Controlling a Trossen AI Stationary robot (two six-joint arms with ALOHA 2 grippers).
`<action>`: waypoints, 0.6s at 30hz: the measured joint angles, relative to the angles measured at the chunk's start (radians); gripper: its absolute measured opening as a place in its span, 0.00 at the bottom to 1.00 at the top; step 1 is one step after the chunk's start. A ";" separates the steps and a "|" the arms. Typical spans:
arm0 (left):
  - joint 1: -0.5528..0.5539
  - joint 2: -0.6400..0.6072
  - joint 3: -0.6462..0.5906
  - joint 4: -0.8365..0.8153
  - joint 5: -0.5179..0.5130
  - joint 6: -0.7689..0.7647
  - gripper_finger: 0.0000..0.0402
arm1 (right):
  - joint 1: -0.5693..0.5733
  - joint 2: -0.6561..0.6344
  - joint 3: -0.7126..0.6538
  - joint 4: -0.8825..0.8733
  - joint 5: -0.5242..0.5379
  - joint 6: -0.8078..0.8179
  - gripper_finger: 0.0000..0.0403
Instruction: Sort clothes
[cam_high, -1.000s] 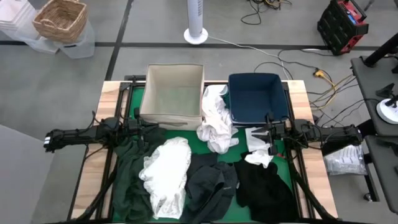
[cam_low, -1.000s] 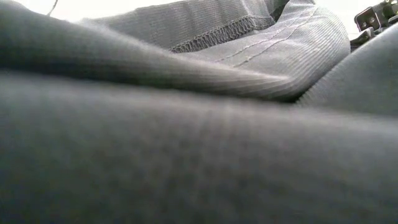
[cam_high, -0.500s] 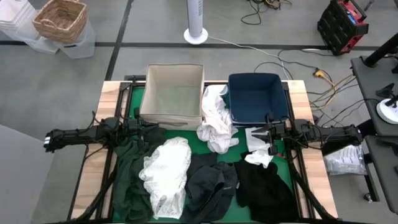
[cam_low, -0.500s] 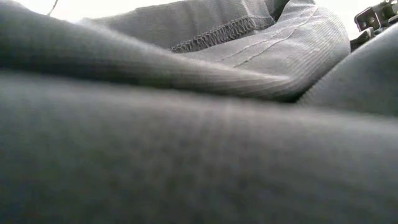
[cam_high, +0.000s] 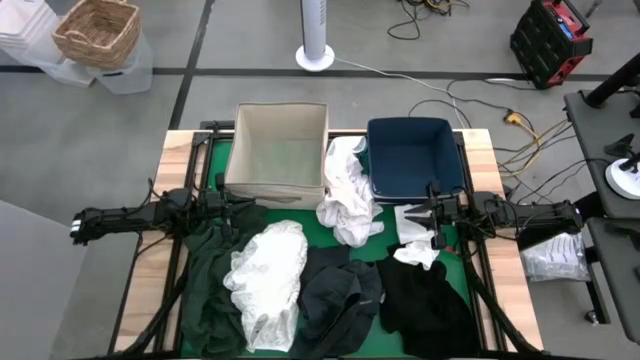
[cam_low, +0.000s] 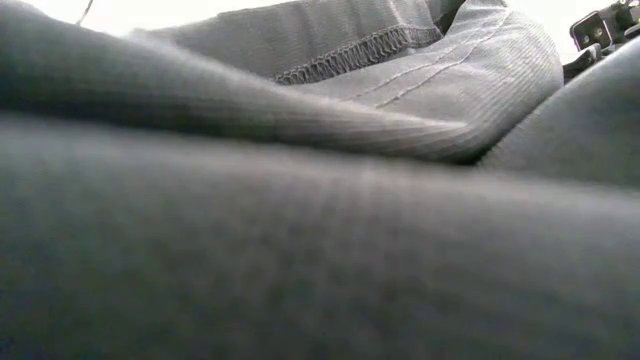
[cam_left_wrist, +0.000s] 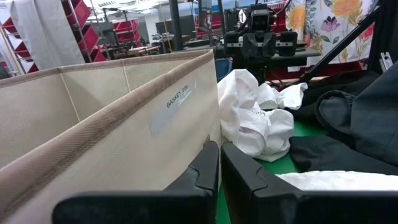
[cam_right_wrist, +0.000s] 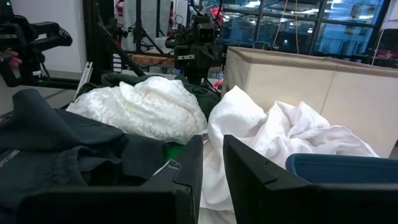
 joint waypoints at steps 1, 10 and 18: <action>0.000 0.000 0.000 0.000 0.000 0.000 0.00 | 0.000 0.000 0.000 0.000 0.000 0.000 0.14; 0.000 0.000 0.000 0.000 0.000 0.000 0.00 | -0.002 0.000 0.000 0.002 0.033 -0.002 0.14; 0.000 0.000 0.000 0.047 0.008 -0.070 0.00 | -0.002 0.000 0.000 0.002 0.033 -0.011 0.14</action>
